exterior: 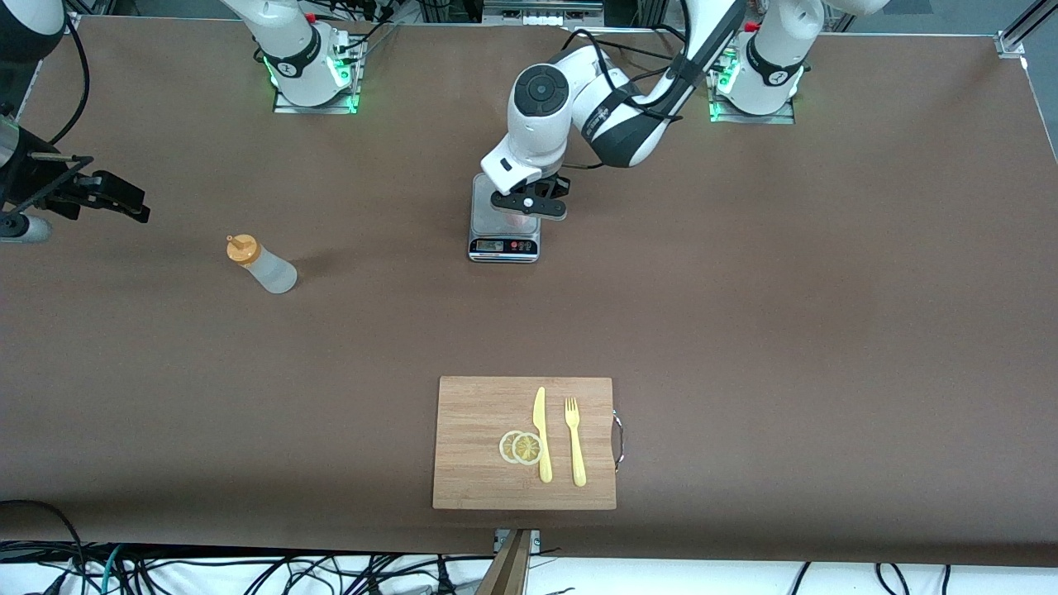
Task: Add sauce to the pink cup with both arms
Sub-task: 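Lift the pink cup with the left gripper and carry it to the scale, then set the cup on the scale while the right gripper grasps the bottle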
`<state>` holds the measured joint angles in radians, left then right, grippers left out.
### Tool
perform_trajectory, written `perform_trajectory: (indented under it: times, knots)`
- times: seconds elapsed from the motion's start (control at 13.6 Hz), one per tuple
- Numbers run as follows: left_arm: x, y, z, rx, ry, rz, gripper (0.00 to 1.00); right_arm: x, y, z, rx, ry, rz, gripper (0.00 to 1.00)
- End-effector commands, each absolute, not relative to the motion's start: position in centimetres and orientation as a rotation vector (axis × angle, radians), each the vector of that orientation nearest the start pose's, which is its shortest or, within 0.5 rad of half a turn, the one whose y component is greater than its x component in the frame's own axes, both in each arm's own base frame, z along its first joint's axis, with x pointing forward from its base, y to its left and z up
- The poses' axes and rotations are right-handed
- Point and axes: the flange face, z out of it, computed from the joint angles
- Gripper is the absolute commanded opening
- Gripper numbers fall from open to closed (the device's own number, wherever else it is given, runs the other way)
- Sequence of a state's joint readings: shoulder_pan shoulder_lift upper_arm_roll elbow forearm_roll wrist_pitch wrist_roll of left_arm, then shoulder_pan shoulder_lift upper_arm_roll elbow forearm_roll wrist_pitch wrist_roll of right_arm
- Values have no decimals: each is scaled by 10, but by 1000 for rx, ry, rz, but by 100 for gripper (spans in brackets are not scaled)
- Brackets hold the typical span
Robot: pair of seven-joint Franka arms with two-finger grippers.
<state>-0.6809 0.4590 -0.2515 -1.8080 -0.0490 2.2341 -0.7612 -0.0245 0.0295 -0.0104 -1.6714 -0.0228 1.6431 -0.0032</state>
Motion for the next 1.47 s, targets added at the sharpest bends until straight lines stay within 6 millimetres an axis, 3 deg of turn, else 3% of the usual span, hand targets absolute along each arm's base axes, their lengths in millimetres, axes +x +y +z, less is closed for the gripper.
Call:
perform_trajectory:
  times: [0.0, 0.15, 0.29, 0.52, 0.66, 0.74, 0.88, 0.96, 1.03, 1.25, 1.4]
  knots:
    - [395, -531, 286, -3277, 143, 214, 0, 570, -25, 550, -3159, 39, 134, 100]
    - [392, -532, 280, -3269, 151, 223, 0, 573, -30, 540, -3147, -97, 159, 100]
    - [392, -532, 276, -3263, 150, 232, 0, 574, -60, 520, -3026, -449, 187, 100]
    - [391, -531, 276, -3259, 151, 236, 0, 574, -114, 483, -2773, -762, 144, 100]
    - [389, -529, 278, -3253, 160, 237, 0, 572, -140, 449, -2564, -924, 49, 100]
    - [389, -529, 277, -3252, 160, 239, 9, 571, -150, 426, -2442, -1003, 13, 100]
    - [389, -529, 277, -3249, 173, 233, 44, 567, -168, 387, -2246, -1104, -70, 100]
    - [391, -528, 278, -3251, 159, 231, 78, 563, -179, 367, -2164, -1118, -113, 100]
    - [392, -527, 284, -3257, 152, 227, 100, 558, -187, 348, -2077, -1145, -168, 100]
    - [395, -523, 321, -3279, 103, 275, 100, 551, -203, 281, -1847, -1222, -374, 100]
    - [407, -511, 360, -3310, 66, 236, 100, 545, -205, 229, -1693, -1252, -553, 100]
